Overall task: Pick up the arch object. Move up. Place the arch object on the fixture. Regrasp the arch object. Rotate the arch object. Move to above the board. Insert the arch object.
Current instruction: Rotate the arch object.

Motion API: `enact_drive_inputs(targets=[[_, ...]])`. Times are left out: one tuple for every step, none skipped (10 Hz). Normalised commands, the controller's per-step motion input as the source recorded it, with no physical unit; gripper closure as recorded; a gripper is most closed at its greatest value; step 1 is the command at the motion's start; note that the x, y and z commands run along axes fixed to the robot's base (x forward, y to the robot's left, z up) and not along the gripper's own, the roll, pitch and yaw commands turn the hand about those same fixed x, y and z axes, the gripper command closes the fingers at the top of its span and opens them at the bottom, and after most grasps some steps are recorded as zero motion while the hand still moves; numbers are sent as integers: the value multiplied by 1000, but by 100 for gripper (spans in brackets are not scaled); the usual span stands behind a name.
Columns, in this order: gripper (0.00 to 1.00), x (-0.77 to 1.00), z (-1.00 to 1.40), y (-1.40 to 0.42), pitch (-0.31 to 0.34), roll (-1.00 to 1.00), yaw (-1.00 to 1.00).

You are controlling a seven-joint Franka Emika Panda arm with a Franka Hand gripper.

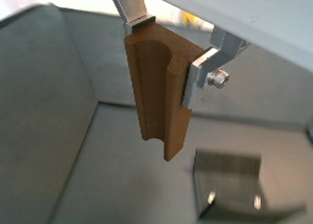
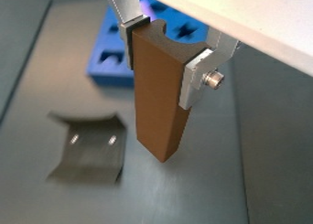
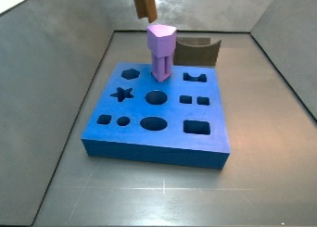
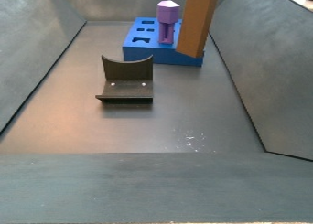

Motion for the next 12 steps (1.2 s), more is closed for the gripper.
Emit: enact_drive_inputs(targets=[[100,29,38,22,487,-744,-723],[100,67,30,12,377,-449,-400],[100,75,6,9,282,-292,-235],[100,45,0,28,28,-29,-1000],[100,23,18,28,21,-26,-1000],[100,8,17,26,22,-28,-1000],[100,7,12,25,24,-29,-1000],[100,7,10,25,25,-31,-1000],[100,6,9,25,26,-32,-1000],[100,6,8,24,29,-35,-1000],[100,6,7,24,30,-36,-1000],[100,6,7,24,32,-39,-1000]])
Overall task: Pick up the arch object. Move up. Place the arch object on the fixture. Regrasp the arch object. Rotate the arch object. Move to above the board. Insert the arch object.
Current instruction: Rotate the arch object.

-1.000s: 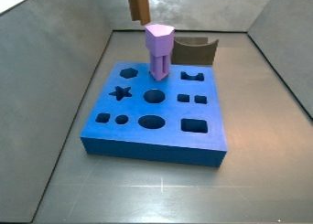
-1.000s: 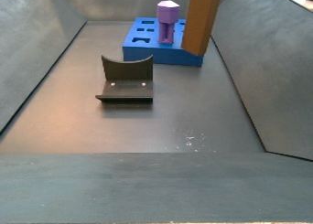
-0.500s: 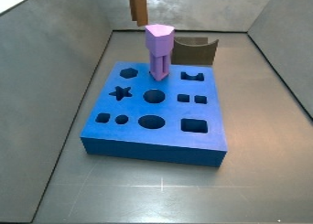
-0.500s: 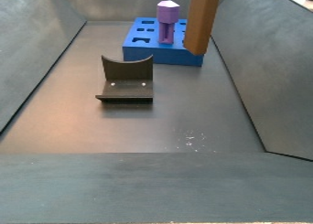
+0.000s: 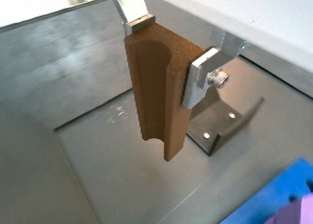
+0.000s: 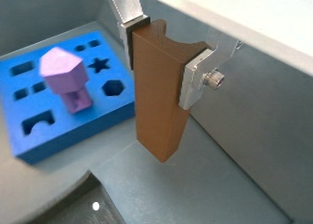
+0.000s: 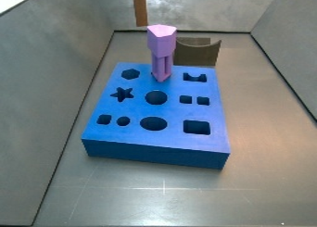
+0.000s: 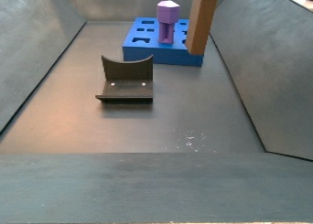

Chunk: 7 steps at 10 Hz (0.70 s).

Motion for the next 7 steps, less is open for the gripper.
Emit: enact_drive_inputs(targets=[[100,6,7,24,34,-41,-1000],[100,6,7,24,36,-44,-1000],[100,6,7,24,39,-47,-1000],[100,6,6,24,43,-51,-1000],[100,6,7,24,46,-55,-1000],[100,6,7,23,52,-62,-1000],[100,6,7,24,57,-69,-1000]])
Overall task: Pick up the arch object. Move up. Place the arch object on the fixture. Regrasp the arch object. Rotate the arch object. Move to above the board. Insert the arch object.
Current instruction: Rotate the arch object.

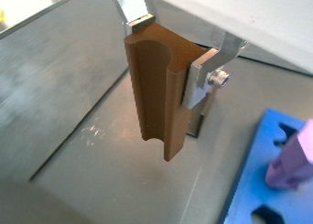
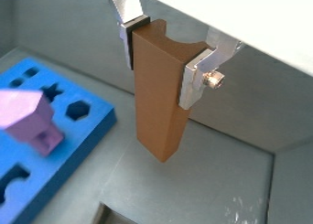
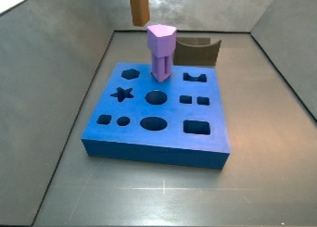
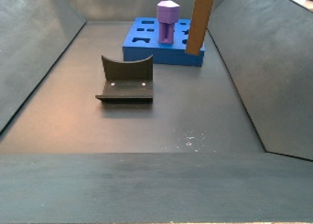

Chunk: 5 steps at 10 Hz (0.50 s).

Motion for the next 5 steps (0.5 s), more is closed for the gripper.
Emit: enact_drive_inputs(targets=[[100,6,7,24,62,-74,-1000],[100,7,8,23,73,-88,-1000],[100,7,8,24,82,-99,-1000],[100,9,10,24,101,-123,-1000],[100,0,0,0,35,-43,-1000]])
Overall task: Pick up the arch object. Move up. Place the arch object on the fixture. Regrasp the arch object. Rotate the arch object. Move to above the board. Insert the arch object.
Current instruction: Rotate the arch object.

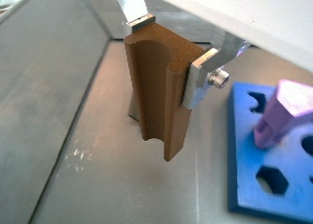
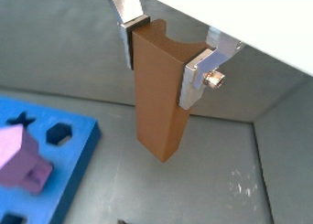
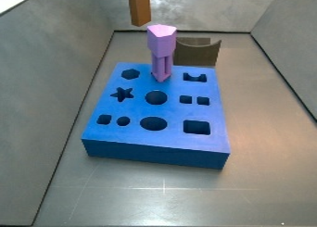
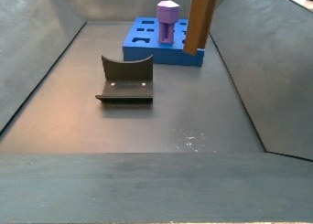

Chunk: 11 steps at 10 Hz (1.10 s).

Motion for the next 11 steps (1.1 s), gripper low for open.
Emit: enact_drive_inputs(targets=[[100,3,3,0,39,-48,-1000],[100,3,3,2,41,-50,-1000],[100,4,4,4,45,-56,-1000],[100,3,4,5,48,-59,-1000],[100,4,5,9,56,-70,-1000],[100,5,6,10,60,-75,-1000],[100,5,7,11,71,-88,-1000],[100,6,7,11,77,-96,-1000],[100,7,9,12,95,-120,-1000],[100,8,10,13,117,-148,-1000],[100,11,13,13,130,-166,-778]])
